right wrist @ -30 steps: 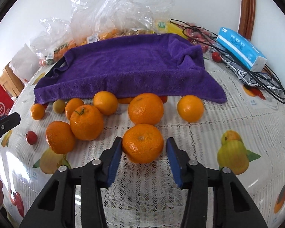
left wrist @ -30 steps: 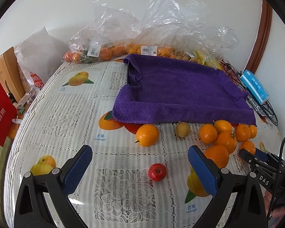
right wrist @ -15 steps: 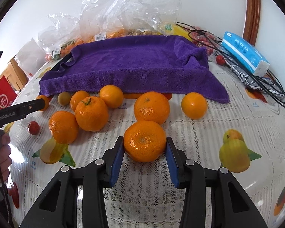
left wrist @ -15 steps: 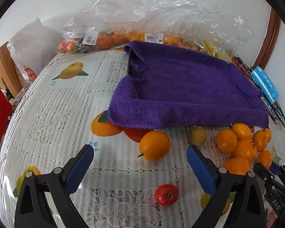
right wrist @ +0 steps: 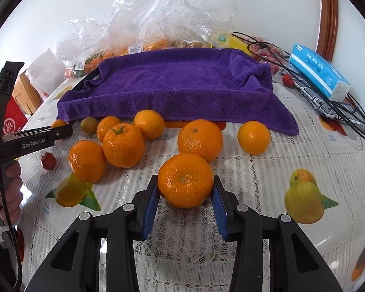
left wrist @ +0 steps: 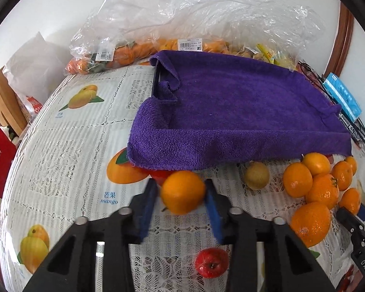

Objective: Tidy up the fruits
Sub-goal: 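Close the left gripper on a tangerine while the right gripper holds its tangerine, then carry both held tangerines up and over the purple towel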

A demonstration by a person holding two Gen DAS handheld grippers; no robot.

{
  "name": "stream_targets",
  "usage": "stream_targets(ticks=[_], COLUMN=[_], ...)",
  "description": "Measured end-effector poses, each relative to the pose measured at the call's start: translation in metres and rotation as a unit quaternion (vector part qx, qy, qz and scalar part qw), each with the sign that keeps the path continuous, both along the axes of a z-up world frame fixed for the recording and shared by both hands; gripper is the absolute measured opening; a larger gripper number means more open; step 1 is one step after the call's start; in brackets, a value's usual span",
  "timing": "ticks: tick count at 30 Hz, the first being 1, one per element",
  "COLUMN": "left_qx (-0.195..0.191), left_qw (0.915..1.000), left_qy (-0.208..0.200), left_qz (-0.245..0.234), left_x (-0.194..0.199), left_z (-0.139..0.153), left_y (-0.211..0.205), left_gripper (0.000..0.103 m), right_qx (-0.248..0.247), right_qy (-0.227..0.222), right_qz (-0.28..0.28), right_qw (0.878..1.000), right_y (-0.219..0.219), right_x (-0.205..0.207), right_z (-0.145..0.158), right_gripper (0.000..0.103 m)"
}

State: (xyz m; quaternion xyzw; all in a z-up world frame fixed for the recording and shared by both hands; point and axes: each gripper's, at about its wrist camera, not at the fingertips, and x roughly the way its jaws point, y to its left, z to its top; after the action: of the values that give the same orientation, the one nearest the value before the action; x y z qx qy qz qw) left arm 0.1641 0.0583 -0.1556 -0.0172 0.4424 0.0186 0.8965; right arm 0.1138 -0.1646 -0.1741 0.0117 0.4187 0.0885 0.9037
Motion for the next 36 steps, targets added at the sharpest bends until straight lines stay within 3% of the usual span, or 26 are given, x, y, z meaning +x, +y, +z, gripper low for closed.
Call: stream_targets(ticks=[4, 21, 36], left_qx=[-0.024, -0.055, -0.069], left_qw=[0.9997, 0.9982, 0.9959], left_qy=[0.005, -0.018, -0.058], left_qz=[-0.004, -0.016, -0.011], left_x=[-0.005, -0.049, -0.04], left_z=[0.002, 0.036, 0.076], left_y=[0.003, -0.008, -0.009], left_gripper=[0.032, 0.032, 0.032], right_qx=[0.0, 0.007, -0.002], right_qy=[-0.007, -0.052, -0.093], right_qz=[0.002, -0.015, -0.034], right_qw=[1.0, 0.999, 0.995], right_y=[0.001, -0.005, -0.01], right_x=[-0.007, -0.028, -0.007], right_z=[0.005, 0.045, 0.082], right_gripper=[0.041, 0.041, 0.041])
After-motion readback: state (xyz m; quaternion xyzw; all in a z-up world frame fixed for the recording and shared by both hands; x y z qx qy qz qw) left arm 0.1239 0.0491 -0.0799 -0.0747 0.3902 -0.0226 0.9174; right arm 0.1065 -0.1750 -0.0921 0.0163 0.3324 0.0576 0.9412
